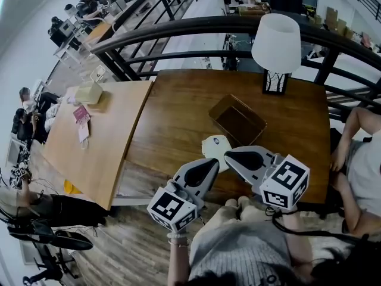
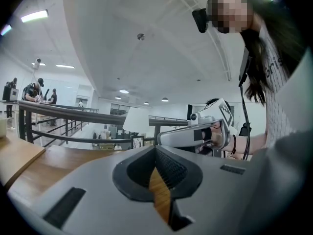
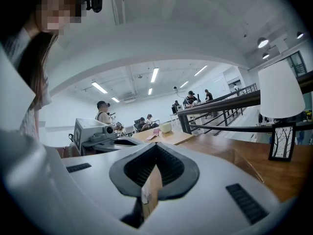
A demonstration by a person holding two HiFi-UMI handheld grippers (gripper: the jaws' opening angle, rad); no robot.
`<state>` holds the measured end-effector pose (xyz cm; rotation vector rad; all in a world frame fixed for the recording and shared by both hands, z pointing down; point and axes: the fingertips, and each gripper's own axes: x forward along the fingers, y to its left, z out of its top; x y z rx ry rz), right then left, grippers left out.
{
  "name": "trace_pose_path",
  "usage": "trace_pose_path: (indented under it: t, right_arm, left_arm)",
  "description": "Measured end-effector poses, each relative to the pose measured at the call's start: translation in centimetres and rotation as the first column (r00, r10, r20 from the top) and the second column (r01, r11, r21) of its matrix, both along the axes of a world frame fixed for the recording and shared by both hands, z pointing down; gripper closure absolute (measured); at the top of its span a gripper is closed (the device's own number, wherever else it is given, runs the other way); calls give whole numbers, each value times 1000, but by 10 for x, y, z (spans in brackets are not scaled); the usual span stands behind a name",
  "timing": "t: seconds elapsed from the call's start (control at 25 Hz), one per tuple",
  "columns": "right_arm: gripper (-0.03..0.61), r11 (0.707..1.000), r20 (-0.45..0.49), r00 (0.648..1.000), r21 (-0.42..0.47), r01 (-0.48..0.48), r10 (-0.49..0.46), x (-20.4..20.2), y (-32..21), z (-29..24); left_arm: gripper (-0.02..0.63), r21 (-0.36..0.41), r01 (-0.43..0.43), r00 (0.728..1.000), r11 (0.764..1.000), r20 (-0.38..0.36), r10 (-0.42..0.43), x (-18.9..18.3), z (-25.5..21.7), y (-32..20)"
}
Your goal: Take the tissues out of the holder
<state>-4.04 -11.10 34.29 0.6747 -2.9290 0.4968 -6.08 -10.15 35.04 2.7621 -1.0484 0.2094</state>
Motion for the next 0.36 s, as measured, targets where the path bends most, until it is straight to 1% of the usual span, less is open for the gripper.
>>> trace_pose_path:
  t: [0.12,0.36]
  right_arm:
    - [566,1000,3,1000,11,4,-4,-2,0,0]
    - [566,1000,2,1000,-1,-10,10,-4,-2,-5]
  left_arm:
    - [606,3,-3,1000,1000,2,3,-1,-1,0]
    - [606,9,-8,1000,1000,-1,8,-2,-7,-2]
